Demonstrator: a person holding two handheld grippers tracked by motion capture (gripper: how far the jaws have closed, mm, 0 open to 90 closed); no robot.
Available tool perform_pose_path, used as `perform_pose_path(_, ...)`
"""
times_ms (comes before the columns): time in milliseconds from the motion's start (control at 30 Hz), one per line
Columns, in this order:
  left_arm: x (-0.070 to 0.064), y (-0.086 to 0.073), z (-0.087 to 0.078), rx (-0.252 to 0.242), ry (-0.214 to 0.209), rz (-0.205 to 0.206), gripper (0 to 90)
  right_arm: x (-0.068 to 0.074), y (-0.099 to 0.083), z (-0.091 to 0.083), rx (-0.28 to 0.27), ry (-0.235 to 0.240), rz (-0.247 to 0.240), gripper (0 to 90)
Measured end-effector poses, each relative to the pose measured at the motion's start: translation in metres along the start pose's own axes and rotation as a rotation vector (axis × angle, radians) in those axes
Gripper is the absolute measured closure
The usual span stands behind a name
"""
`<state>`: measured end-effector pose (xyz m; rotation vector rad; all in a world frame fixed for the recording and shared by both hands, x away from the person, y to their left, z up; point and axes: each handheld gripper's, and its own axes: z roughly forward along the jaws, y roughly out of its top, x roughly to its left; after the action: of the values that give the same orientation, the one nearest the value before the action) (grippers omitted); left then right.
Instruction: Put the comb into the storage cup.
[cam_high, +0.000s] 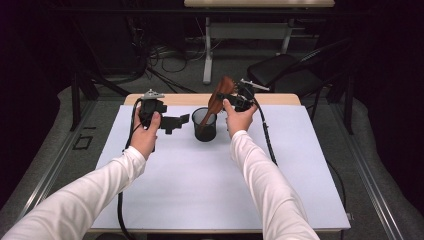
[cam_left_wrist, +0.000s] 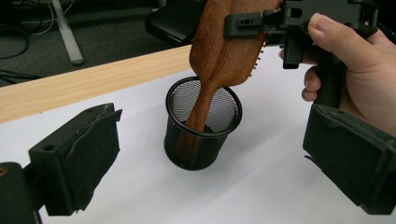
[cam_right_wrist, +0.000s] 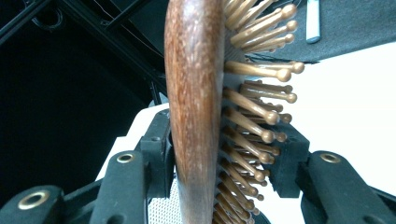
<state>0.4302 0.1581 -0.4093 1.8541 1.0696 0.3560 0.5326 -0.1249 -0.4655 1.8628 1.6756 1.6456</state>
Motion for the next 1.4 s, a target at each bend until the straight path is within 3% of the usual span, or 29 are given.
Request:
perform_pose_path(267,-0.001,-0.001,0.002,0.007,-0.002,0.003,3.9,-0.004,-0.003,0.000,-0.012,0.020,0.000,48.3)
perform_pose_path(467,-0.005,-0.001,0.004,0.013,-0.006,0.010,3.9,-0.004,-0.003,-0.002,0.005,0.035,-0.049,47.2)
perform_pose_path(733,-0.007,-0.002,0.004,0.014,-0.008,0.016,3.9,-0.005,-0.004,-0.004,0.015,0.037,-0.067,46.2)
perform_pose_path(1400,-0.008,-0.004,0.006,0.023,-0.012,0.017,3.9,-0.010,-0.003,-0.006,0.051,0.050,-0.069,44.7)
